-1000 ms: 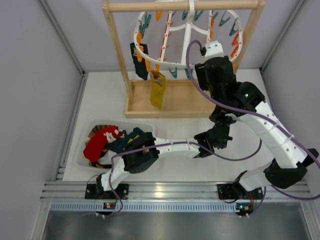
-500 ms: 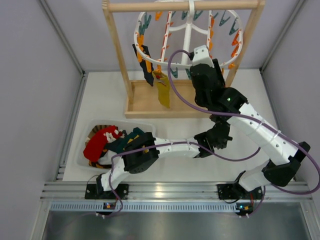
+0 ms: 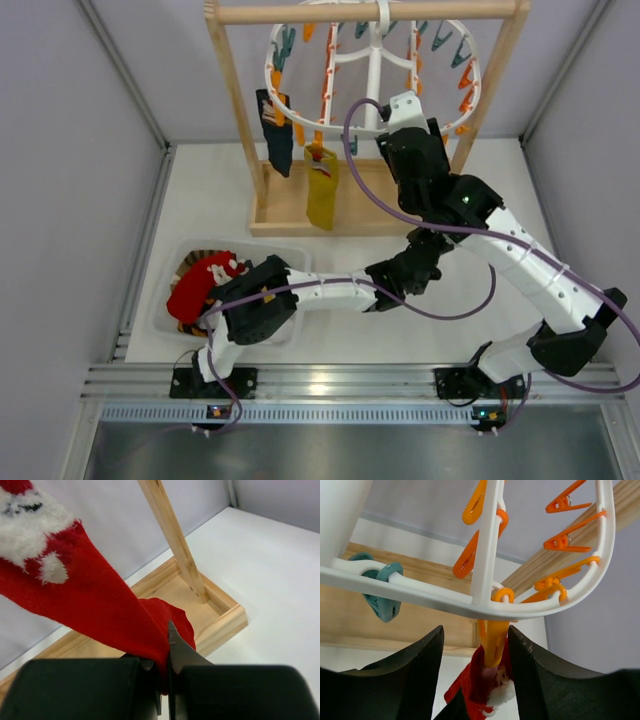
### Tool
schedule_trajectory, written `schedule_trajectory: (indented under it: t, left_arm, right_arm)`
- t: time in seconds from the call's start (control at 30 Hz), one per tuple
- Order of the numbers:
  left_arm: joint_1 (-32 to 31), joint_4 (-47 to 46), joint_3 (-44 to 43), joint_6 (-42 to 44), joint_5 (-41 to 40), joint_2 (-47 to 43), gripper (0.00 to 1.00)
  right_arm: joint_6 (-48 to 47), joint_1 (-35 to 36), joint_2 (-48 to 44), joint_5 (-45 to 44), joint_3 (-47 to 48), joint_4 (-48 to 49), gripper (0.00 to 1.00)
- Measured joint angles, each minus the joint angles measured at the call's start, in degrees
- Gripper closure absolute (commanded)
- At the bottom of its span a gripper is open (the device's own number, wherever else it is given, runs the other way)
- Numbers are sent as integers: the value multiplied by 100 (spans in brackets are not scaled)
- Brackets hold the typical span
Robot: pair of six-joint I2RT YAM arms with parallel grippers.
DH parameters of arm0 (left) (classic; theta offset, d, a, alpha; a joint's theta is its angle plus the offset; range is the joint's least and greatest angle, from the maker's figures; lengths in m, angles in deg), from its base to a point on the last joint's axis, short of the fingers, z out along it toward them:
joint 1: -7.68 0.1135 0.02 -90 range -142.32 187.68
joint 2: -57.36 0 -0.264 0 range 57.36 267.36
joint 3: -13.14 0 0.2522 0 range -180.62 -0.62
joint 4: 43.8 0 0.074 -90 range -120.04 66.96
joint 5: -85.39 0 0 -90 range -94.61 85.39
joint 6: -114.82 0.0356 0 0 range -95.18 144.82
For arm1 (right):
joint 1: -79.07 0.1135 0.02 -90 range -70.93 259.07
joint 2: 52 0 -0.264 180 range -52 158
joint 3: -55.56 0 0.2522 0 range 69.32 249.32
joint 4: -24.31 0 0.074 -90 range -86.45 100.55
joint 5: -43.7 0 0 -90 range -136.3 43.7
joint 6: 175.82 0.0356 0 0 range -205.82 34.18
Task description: Remove the socks clipped to the hanger
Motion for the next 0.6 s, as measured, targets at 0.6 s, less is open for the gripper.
schedule_trajectory:
  t: [0.6]
  left_arm:
    - [164,271,-26,-570,787,-275,100]
  right_arm:
    - [-129,-9,35,-507,120,-15,42]
